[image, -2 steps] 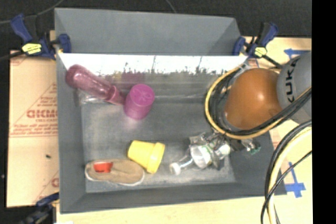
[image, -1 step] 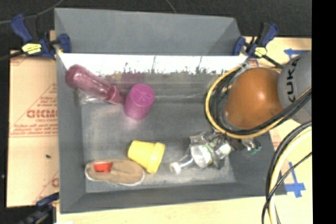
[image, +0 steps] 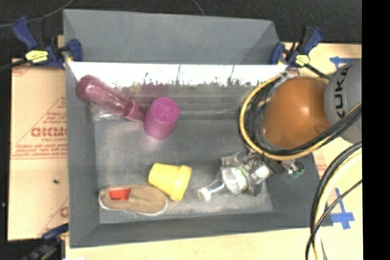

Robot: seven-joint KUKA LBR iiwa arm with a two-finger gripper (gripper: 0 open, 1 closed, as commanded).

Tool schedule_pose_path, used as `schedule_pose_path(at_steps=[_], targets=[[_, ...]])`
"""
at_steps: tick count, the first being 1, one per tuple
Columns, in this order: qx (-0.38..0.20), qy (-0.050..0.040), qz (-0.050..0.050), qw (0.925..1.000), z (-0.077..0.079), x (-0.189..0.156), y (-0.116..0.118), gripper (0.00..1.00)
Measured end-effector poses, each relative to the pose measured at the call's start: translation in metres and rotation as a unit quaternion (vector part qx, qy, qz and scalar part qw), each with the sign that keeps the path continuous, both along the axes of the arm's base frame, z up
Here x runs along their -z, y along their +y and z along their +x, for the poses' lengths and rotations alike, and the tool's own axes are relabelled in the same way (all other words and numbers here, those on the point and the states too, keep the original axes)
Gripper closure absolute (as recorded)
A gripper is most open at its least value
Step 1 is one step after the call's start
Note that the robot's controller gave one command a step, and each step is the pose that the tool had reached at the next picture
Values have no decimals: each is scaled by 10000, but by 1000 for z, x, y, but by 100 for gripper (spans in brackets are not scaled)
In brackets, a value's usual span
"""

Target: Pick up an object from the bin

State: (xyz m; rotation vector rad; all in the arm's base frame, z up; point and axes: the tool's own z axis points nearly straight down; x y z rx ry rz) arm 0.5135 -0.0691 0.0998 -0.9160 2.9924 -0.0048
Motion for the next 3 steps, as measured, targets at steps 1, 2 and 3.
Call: schedule_pose_path(at_steps=[1, 2, 3], targets=[[1, 7, 0, 10000, 0, -10, 0, 100], [3, 26, 4, 10000, -1, -24, 0, 100], [6, 23, 4, 10000, -1, -44, 0, 100]])
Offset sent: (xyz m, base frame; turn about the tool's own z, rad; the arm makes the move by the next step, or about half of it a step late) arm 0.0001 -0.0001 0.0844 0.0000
